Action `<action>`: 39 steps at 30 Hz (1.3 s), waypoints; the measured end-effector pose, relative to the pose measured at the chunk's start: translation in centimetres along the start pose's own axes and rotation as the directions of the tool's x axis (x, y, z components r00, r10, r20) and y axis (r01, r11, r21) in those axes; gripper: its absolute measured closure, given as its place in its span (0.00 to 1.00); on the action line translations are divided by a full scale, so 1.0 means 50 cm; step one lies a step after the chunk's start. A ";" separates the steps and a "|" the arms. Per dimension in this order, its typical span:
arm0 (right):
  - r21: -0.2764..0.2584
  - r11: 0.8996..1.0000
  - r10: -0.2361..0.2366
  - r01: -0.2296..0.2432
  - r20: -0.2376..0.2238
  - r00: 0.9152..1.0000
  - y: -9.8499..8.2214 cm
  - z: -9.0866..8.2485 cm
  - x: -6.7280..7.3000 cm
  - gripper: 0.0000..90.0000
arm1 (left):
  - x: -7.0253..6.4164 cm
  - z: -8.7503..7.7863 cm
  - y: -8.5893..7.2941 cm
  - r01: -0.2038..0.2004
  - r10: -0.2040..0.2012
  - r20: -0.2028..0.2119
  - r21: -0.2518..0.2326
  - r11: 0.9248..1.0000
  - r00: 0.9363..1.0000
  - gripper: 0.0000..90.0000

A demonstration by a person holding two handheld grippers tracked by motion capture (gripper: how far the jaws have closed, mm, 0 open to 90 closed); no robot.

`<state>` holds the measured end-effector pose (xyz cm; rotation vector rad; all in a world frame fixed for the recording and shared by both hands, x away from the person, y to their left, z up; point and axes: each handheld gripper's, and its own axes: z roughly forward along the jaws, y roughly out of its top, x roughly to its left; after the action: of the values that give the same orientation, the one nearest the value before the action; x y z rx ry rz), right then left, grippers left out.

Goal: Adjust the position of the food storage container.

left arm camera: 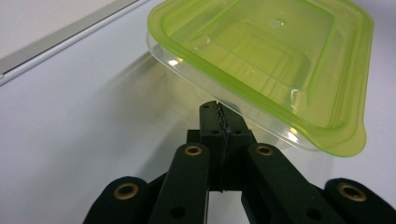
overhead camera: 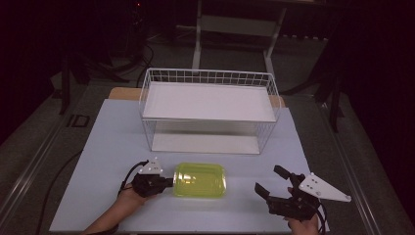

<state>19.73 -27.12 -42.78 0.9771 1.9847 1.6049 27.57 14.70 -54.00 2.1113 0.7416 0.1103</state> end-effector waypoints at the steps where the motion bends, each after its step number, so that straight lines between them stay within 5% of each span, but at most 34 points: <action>1: 0.001 1.000 0.001 -0.001 -0.003 1.000 0.000 0.000 0.000 0.14 | 0.000 0.004 0.002 0.001 -0.001 0.003 -0.001 1.000 1.000 1.00; 16: 0.001 0.999 -0.040 0.040 0.021 0.999 0.000 0.001 0.010 0.15 | -0.011 0.025 0.014 0.004 -0.004 0.027 -0.012 1.000 1.000 0.96; 20: 0.016 0.999 -0.043 0.043 0.006 0.999 0.000 0.005 0.009 0.14 | 0.000 -0.002 0.010 0.029 -0.030 0.033 0.015 0.999 0.999 0.66; 25: 0.040 0.998 -0.053 0.053 -0.005 0.999 -0.002 0.014 0.013 0.14 | 0.012 -0.053 0.005 0.080 -0.079 0.010 -0.047 0.996 0.997 0.38; 28: 0.057 0.996 -0.067 0.068 -0.010 0.998 -0.002 0.019 0.015 0.13 | 0.008 -0.084 0.009 0.071 -0.071 0.009 -0.091 0.993 0.997 0.16; 34: 0.050 0.995 -0.092 0.092 0.010 0.996 0.000 0.024 0.020 0.13 | -0.024 -0.131 0.031 0.028 -0.036 -0.035 -0.204 0.978 0.999 0.07; 39: 0.035 0.995 -0.095 0.094 0.036 0.995 0.003 0.023 0.018 0.13 | -0.030 -0.137 0.040 0.024 -0.040 -0.063 -0.246 0.969 0.997 0.04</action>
<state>19.97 -25.66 -42.81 0.9048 2.0075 1.4971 25.01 17.86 -47.96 1.8670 0.7610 0.2448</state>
